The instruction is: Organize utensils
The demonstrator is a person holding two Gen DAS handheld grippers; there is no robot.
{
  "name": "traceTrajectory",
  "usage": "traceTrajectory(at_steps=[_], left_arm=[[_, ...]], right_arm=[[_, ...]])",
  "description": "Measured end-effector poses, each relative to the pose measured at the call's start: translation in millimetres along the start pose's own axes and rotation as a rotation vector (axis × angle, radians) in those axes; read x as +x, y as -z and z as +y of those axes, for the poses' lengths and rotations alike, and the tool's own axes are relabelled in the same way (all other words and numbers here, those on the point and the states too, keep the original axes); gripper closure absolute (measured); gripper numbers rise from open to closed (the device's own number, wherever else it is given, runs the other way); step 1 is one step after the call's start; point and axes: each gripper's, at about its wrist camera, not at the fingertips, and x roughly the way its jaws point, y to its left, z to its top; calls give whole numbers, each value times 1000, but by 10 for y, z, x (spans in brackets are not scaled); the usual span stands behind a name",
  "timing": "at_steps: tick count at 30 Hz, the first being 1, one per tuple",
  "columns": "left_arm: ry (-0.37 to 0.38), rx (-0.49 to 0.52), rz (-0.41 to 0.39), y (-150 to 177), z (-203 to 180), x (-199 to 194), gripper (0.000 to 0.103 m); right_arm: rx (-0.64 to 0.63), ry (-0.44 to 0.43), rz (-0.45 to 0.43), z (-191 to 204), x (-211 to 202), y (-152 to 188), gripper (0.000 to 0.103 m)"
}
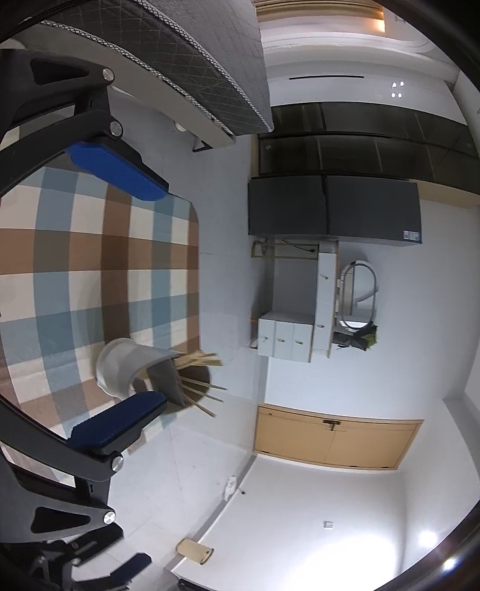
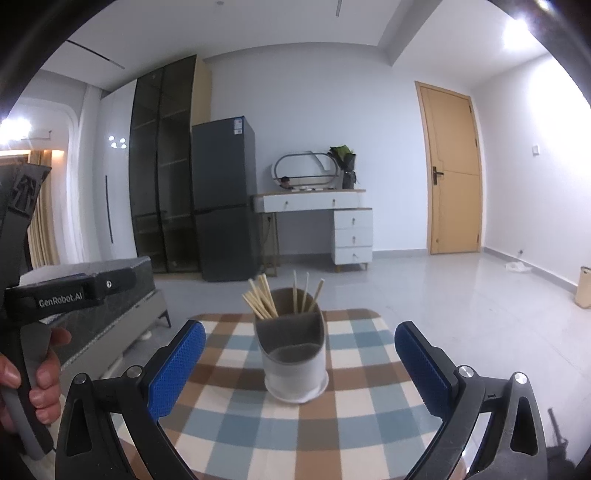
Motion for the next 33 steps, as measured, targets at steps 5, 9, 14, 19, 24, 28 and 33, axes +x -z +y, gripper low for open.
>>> traceTrajectory(at_steps=[5,9,14,19,24,28,33], left_arm=[[-3,41,3,121,-48,45,3],[-4,63,33,177,-101,105,3],[2,75,41,189,-140,108,3],[7,86,42,202,-165,94,3],[7,66,55,185,-120,93,3],[9,73,58,195,-132,86,3],[16,66,67,195,-128,107,3]], right_arm=[[29,18,52,-107,91,172,0],[58,31,73,-184,116,208,0],[80,40,81,-226,116,216,0],[65,35,77,-193,111,207,0],[59,34,83,-173,121,216,0],[57,39,83,-170,124,216,0],[47,38,85,-154,126,222,0]])
